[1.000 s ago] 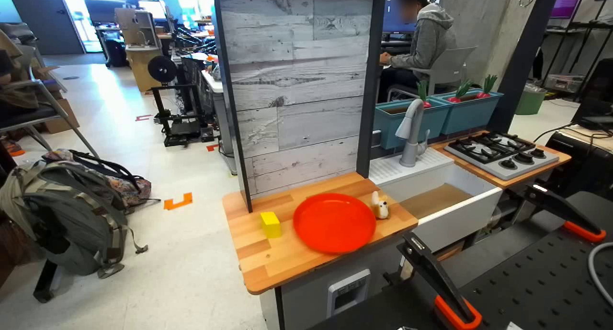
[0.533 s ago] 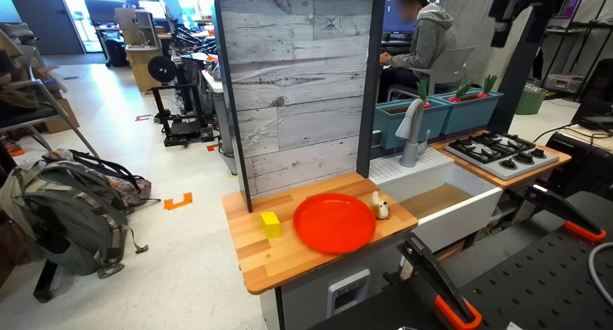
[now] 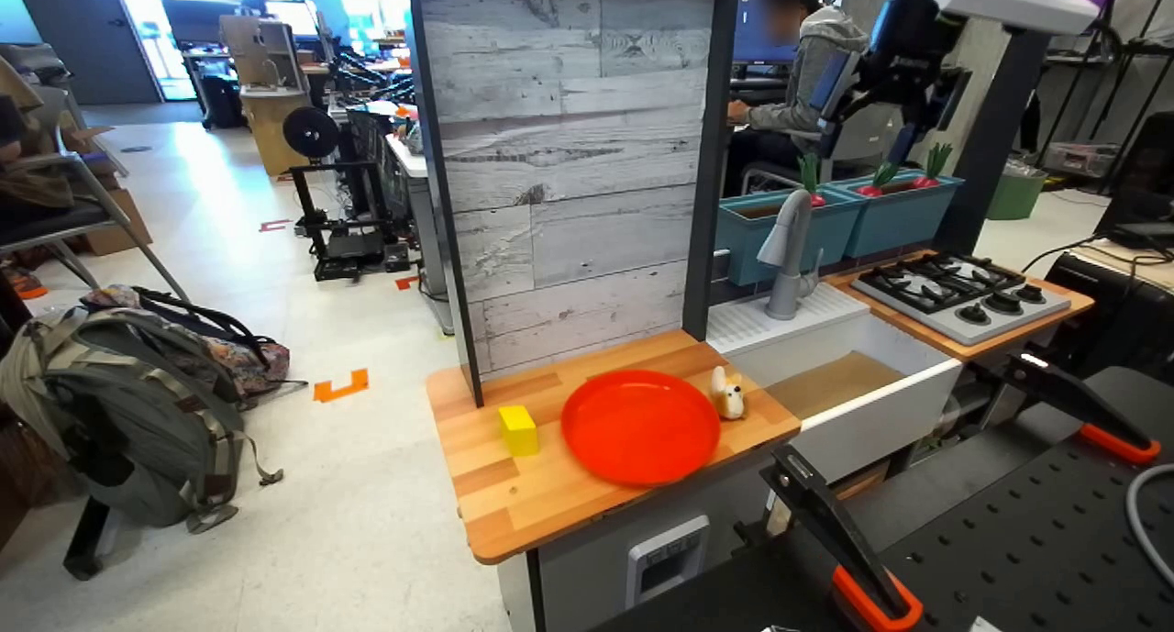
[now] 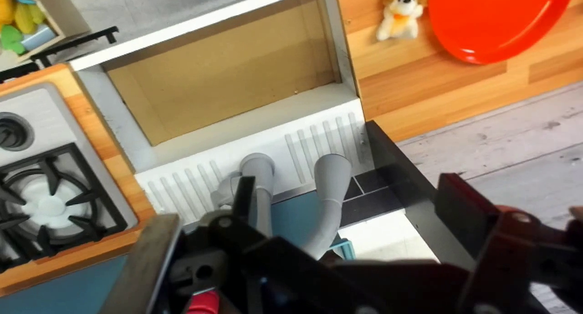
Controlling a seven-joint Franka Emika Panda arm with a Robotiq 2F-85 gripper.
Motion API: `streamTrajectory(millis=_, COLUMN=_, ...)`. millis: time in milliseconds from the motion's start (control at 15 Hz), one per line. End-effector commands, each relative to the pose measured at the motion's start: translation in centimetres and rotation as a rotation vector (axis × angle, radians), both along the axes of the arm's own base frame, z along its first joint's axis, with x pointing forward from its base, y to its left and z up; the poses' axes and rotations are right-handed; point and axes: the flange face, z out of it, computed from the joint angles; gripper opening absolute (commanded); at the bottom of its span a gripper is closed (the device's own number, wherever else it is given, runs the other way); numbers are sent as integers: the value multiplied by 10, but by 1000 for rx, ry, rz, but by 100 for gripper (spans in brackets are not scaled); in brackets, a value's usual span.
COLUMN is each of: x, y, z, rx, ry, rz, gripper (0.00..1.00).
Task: Slide the spout to the right
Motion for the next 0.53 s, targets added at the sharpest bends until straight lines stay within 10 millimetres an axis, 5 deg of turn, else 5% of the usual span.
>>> streamTrajectory(millis=0, x=36, y=-20, z=-18, rx=96, ry=-56, rz=-103, gripper=100)
streamTrajectory(millis=467, x=65, y=-46, z=-52, rx=66, ry=-75, rz=-201, gripper=100)
